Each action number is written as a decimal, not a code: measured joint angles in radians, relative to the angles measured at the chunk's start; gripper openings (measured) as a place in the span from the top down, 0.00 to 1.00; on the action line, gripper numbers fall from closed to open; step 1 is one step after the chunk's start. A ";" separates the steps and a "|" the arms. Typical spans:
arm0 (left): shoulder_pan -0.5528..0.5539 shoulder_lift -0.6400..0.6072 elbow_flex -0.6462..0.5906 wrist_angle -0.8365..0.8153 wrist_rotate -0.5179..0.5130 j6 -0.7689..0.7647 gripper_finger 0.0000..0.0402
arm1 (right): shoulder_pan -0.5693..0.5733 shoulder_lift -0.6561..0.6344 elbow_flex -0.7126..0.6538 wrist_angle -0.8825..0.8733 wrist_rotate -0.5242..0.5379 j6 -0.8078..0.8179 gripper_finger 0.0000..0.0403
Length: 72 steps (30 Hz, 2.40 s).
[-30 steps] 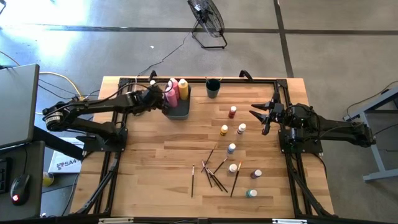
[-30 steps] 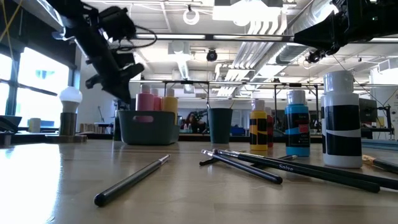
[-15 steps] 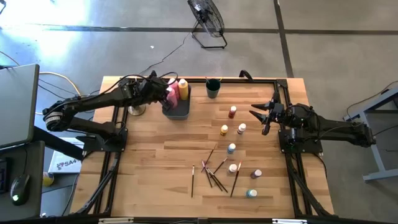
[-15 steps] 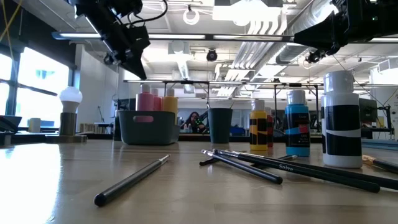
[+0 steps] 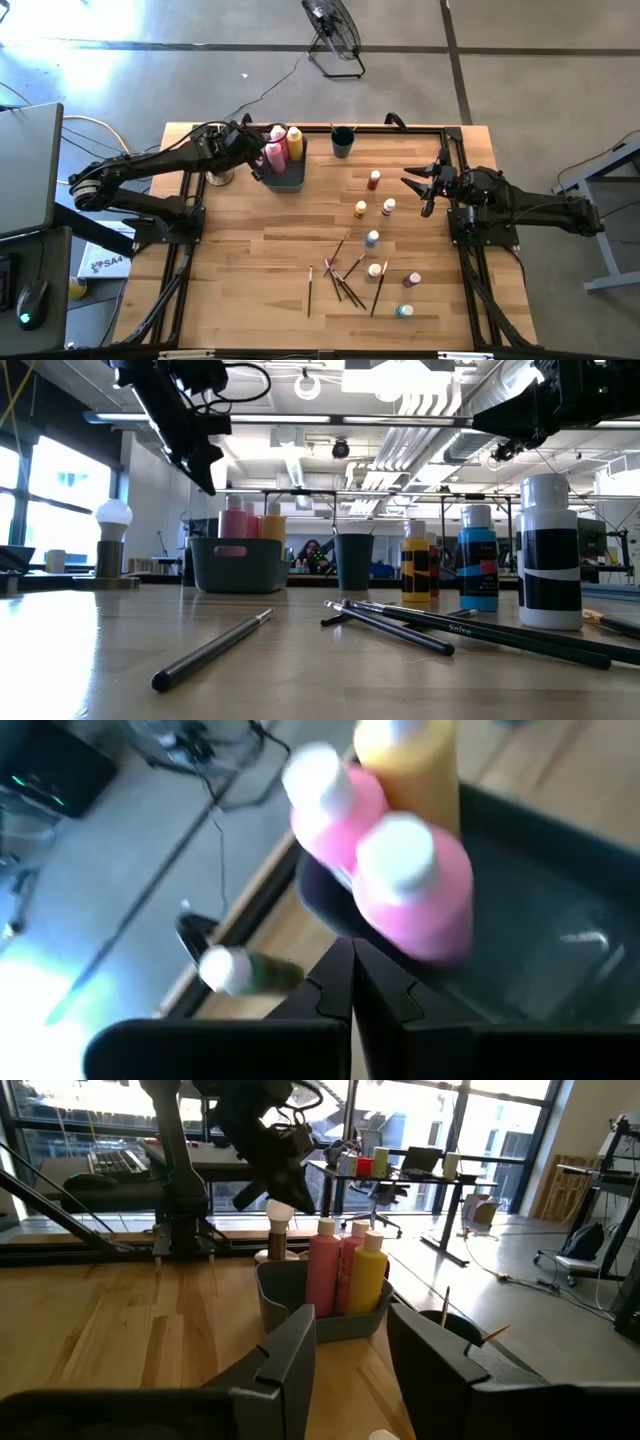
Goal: Pick & Place Paint Supplies
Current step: Put the small red paint bottle into the green bin
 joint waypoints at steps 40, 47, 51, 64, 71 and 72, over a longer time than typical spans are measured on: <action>0.000 -0.695 -0.472 0.410 0.833 0.050 1.00 | 0.000 0.157 0.000 0.011 -0.009 0.157 0.70; 0.000 -0.639 -0.473 0.395 0.746 0.049 1.00 | 0.000 0.172 -0.001 0.183 0.024 0.119 0.70; 0.000 -0.606 -0.473 0.401 0.746 0.049 1.00 | 0.000 0.172 -0.001 0.331 0.001 -0.006 0.70; 0.000 -0.531 -0.473 0.400 0.712 0.052 1.00 | 0.000 0.213 0.000 0.003 -0.035 0.191 0.70; 0.000 -0.480 -0.473 0.402 0.711 0.054 1.00 | 0.000 0.226 0.000 -0.122 -0.006 0.373 0.70; 0.000 -0.472 -0.473 0.402 0.711 0.054 1.00 | 0.000 0.225 0.000 -0.113 -0.005 0.386 0.71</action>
